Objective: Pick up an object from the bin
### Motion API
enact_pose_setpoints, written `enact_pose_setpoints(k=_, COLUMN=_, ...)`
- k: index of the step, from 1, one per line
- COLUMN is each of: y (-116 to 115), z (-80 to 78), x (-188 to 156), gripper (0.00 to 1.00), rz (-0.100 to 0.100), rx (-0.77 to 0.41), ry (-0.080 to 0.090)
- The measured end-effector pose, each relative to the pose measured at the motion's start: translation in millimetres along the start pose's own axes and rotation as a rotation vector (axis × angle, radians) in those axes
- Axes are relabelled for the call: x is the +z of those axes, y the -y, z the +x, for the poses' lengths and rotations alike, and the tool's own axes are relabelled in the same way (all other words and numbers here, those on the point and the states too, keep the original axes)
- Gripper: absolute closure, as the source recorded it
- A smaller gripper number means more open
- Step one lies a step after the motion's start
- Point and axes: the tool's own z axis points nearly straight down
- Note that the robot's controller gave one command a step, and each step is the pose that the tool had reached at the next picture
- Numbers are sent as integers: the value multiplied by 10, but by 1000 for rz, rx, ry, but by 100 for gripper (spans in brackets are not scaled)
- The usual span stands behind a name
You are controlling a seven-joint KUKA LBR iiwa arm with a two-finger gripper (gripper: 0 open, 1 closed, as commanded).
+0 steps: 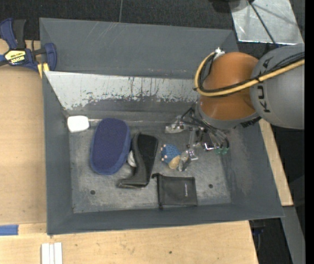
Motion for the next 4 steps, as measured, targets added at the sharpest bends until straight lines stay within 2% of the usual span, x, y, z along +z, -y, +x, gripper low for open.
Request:
enact_pose_setpoints(k=1, y=60, z=-61, x=354, gripper=0, rz=0, rx=63, ry=0)
enact_pose_setpoints(k=2, y=22, z=-289, x=343, gripper=0, rz=4, rx=-207, ry=5)
enact_pose_setpoints(k=3, y=18, z=-319, x=319, gripper=100, rz=4, rx=-205, ry=18)
enact_pose_setpoints(k=4, y=23, z=-338, x=203, gripper=100, rz=2, rx=-202, ry=5)
